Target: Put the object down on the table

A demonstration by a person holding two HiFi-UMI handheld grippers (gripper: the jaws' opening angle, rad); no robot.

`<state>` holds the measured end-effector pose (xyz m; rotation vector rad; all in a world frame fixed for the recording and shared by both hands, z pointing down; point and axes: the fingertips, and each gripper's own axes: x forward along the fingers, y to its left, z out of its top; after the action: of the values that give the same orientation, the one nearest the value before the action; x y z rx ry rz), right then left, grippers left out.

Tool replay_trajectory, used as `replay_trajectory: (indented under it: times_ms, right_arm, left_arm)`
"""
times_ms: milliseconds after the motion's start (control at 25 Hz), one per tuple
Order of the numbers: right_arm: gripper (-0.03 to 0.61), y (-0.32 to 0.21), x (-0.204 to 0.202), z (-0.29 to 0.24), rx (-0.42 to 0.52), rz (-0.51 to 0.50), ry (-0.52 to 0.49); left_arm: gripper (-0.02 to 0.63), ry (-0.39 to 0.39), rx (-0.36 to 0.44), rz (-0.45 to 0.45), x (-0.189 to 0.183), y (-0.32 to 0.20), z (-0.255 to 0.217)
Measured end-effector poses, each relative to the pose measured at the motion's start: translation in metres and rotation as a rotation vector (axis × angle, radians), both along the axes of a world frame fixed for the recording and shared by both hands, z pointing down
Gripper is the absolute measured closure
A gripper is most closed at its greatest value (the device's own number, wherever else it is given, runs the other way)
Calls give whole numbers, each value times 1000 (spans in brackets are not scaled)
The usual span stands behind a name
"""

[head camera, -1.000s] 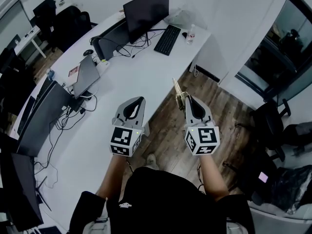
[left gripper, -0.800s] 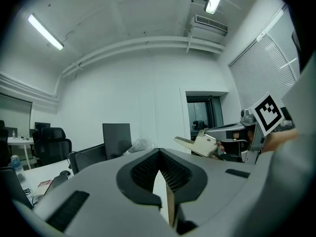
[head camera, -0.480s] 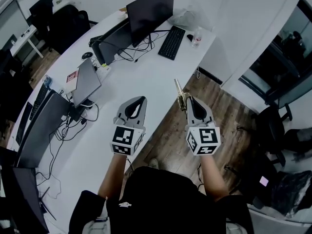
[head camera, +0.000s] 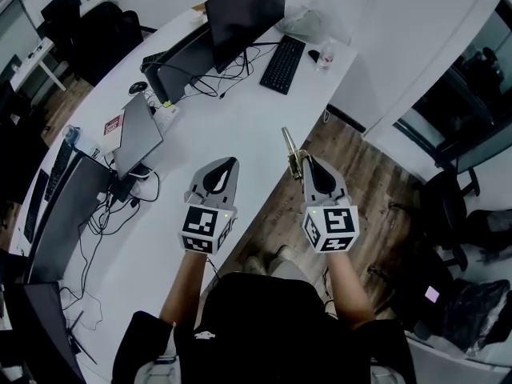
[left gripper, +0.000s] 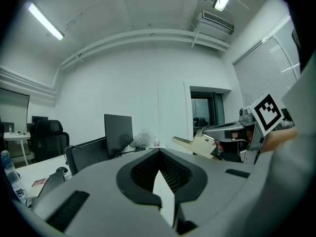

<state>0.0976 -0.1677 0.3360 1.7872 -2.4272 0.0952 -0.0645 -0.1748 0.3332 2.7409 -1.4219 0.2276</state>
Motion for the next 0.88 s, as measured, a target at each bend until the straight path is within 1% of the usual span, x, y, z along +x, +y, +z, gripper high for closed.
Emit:
replay_trajectory:
  times_ms: [240, 440, 880]
  right_arm:
    - [552, -17, -3, 10, -24, -25, 8]
    - [552, -31, -6, 27, -63, -66, 16]
    - [552, -63, -21, 85, -180, -190, 55]
  left_arm:
    - [600, 1, -30, -14, 1, -10, 12]
    - [600, -19, -59, -52, -1, -17, 27]
    - [600, -15, -173, -141, -5, -36, 76]
